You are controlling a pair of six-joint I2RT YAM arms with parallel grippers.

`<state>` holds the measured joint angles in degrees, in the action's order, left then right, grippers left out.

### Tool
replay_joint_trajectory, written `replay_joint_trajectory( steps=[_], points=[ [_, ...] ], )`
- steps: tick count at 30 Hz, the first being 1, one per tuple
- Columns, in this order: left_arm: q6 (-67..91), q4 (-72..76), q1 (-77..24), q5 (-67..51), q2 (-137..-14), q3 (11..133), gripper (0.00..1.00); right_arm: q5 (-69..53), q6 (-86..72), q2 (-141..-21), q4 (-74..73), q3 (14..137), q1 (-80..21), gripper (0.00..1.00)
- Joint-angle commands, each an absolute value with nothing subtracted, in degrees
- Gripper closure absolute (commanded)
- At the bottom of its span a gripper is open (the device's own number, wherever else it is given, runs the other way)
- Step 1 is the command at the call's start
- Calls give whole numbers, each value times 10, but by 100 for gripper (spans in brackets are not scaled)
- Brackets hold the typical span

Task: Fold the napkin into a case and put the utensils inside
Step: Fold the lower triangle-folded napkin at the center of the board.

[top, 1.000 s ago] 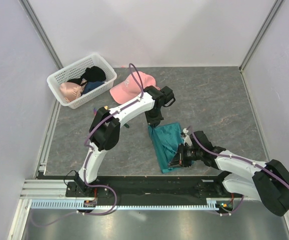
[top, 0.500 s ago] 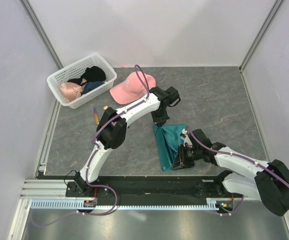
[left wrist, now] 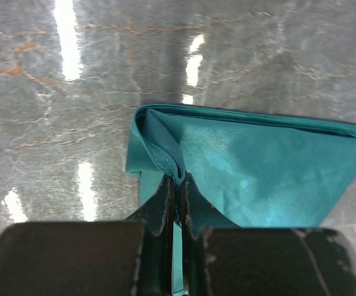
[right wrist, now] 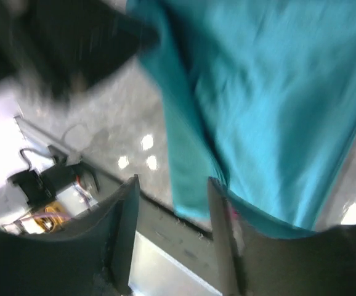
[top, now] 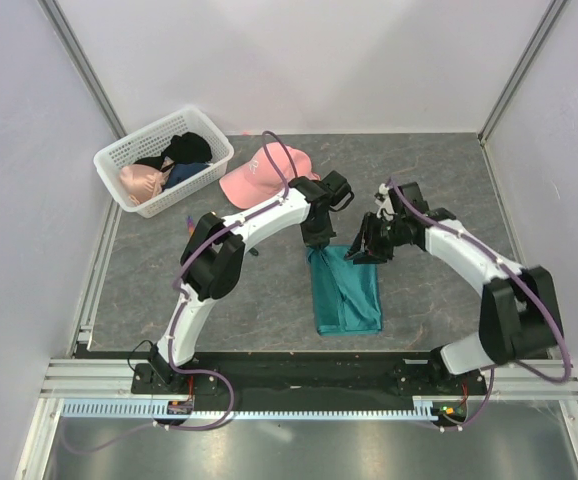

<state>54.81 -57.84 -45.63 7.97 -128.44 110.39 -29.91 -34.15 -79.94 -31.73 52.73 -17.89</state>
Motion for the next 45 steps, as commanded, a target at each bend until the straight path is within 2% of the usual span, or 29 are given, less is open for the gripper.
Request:
replay_joint_trajectory(
  steps=[1,2,5,21,36,45],
  points=[
    [512,-548,-458,58,-1242,1096,98,-307,-324,-915,-304,592,-171,69],
    [512,-545,-458,58,-1240,1094,98,-308,-326,-932,-294,601,-171,84],
    [508,-541,-458,53,-1237,1087,98,-315,-329,-986,-269,633,-172,100],
    [505,-522,-458,30,-1239,1084,98,-329,-352,-1125,-205,697,-172,100],
    [513,-480,-461,-47,-1290,1107,98,-323,-348,-1158,-204,715,-171,100],
    [518,-467,-461,-53,-1318,1114,98,-326,-350,-1157,-216,736,-171,100]
  ],
)
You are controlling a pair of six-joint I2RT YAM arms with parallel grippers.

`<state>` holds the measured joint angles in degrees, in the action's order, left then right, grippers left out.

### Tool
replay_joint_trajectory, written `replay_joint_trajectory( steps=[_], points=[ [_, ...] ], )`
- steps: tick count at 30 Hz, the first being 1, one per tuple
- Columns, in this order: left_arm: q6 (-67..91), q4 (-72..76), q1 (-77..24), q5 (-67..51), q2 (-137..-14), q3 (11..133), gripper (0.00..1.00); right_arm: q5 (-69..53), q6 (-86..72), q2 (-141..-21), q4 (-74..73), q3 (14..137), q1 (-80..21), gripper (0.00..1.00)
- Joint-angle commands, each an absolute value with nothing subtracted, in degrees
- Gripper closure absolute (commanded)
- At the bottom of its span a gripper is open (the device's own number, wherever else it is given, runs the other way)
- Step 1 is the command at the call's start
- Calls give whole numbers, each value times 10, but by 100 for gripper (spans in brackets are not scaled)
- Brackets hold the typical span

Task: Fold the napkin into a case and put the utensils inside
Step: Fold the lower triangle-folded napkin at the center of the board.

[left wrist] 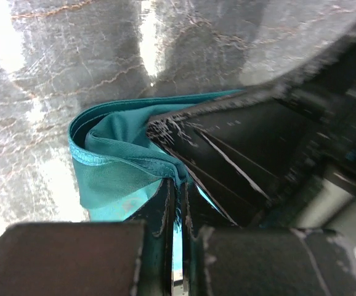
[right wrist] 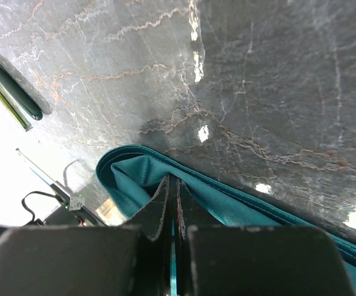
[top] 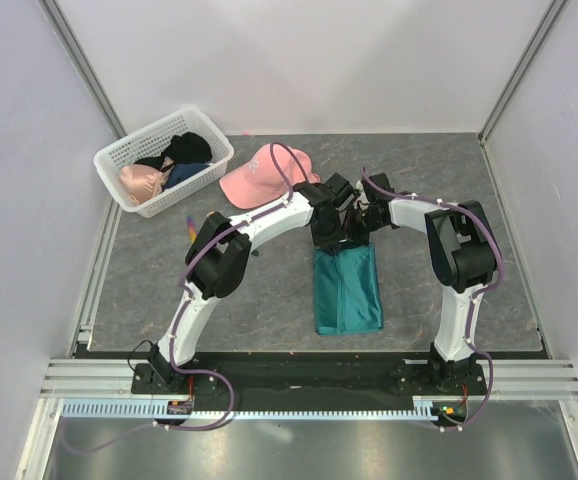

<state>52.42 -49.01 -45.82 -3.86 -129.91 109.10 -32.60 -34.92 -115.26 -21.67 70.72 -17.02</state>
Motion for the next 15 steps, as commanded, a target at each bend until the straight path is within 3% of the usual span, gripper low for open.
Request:
replay_joint_trajectory(
  steps=[1,15],
  points=[
    [517,-466,-461,-50,-1320,1116,98,-326,-352,-1155,-221,737,-171,100],
    [528,-449,-461,-61,-1320,1114,98,-266,-303,-1067,-350,771,-141,96]
  ],
)
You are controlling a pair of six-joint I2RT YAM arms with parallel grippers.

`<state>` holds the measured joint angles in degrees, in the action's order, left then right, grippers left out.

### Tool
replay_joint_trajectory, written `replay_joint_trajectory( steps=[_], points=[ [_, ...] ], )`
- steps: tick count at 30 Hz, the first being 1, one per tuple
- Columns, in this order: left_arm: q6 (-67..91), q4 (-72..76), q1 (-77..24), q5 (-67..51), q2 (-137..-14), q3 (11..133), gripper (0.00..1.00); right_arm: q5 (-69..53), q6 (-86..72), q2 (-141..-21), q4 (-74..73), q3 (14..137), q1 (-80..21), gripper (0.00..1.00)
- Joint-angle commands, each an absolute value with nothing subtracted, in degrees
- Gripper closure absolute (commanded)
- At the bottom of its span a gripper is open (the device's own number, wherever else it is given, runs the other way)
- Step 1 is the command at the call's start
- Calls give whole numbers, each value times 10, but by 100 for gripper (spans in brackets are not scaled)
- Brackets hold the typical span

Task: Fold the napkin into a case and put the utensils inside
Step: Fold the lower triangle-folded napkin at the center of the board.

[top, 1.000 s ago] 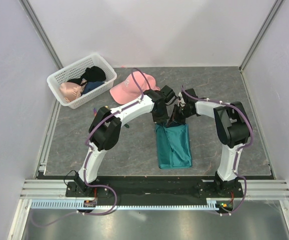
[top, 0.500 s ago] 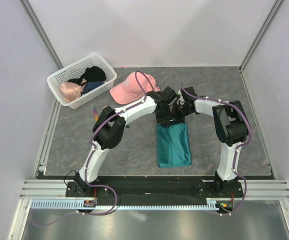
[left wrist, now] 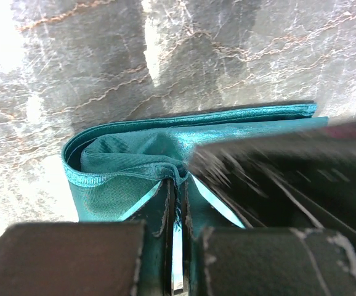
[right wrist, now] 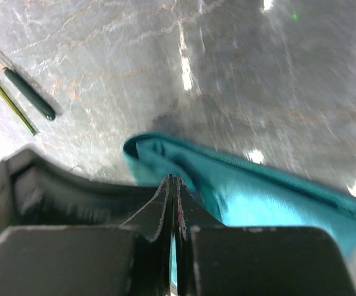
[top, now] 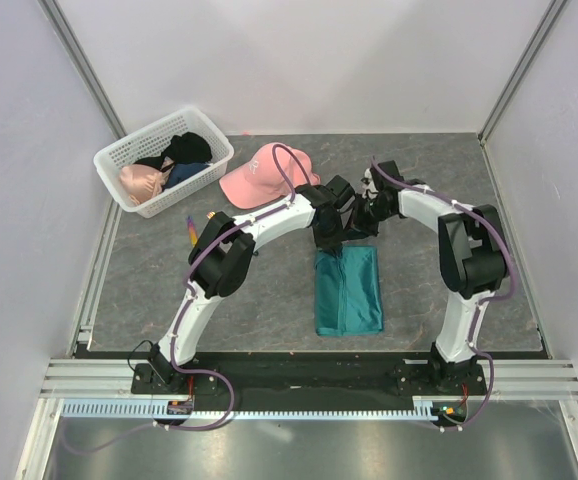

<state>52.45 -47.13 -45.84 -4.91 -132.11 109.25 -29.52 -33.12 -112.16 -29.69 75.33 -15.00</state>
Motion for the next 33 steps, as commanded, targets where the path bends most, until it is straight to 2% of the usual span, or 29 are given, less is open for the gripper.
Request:
replay_joint_trajectory(
  steps=[1,4,5,8,13,19,24,27,28,31,33],
  points=[
    [529,-449,-461,-63,-1320,1114,98,-263,-295,-1060,-358,761,-140,96],
    [533,-446,-461,-69,-1318,1112,89,-257,-287,-1024,-366,733,-139,95],
    [533,-445,-461,-69,-1318,1112,80,-258,-285,-1018,-367,725,-139,96],
    [531,-439,-461,-65,-1306,1107,64,-254,-280,-992,-369,697,-136,96],
    [526,-424,-461,-79,-1280,1099,48,-248,-267,-960,-382,664,-131,97],
    [521,-408,-461,-110,-1245,1081,44,-233,-246,-923,-401,637,-120,99],
    [509,-408,-457,-115,-1202,1056,45,-254,-252,-897,-405,614,-118,93],
    [498,-409,-453,-109,-1182,1032,55,-263,-254,-880,-406,599,-118,87],
    [486,-409,-452,-102,-1180,1027,64,-268,-257,-878,-404,594,-118,86],
    [470,-416,-450,-89,-1182,1014,85,-271,-262,-871,-394,576,-119,85],
    [462,-420,-450,-85,-1192,1015,92,-269,-263,-874,-378,570,-120,92]
  ],
)
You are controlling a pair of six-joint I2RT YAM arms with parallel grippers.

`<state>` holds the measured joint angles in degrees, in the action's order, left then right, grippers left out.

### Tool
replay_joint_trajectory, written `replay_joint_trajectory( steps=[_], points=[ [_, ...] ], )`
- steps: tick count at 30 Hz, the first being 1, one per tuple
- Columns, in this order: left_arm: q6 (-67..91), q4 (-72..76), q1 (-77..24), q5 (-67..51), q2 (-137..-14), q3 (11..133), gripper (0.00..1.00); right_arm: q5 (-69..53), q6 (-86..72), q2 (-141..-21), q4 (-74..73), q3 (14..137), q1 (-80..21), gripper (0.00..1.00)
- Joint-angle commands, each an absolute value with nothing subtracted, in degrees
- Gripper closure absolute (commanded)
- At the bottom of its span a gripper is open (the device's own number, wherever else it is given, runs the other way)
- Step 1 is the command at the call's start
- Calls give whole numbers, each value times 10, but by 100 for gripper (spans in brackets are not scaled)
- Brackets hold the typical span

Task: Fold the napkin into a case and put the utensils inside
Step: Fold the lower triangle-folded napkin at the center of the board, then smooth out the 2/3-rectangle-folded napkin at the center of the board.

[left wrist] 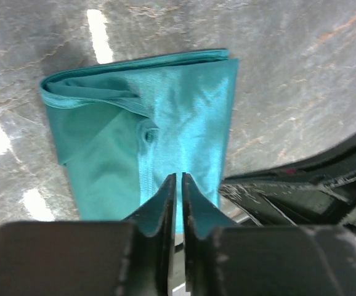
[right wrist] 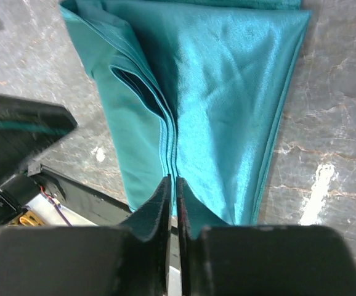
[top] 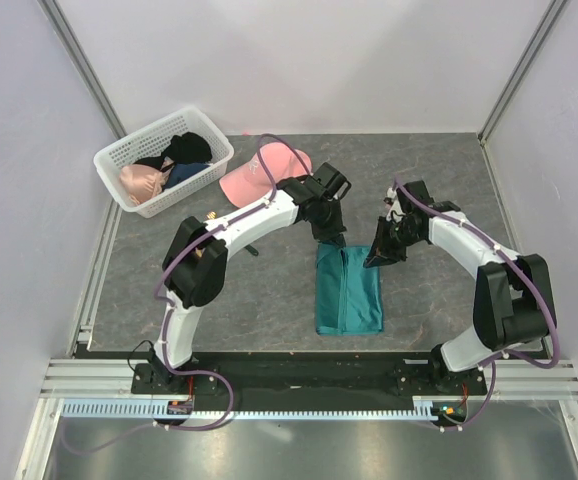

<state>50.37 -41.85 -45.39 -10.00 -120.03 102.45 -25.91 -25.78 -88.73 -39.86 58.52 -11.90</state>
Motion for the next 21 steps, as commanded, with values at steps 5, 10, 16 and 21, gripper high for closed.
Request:
replay_joint_trajectory(
  steps=[5,10,16,21],
  points=[
    [450,-426,-447,-75,-1225,1033,98,-270,-265,-916,-352,592,-119,100],
    [450,-435,-446,-67,-1243,1050,98,-271,-263,-977,-344,636,-119,100],
    [459,-439,-446,-68,-1253,1052,98,-285,-265,-1022,-331,664,-120,100],
    [468,-438,-446,-83,-1274,1071,98,-296,-270,-1050,-319,678,-119,100]
  ],
)
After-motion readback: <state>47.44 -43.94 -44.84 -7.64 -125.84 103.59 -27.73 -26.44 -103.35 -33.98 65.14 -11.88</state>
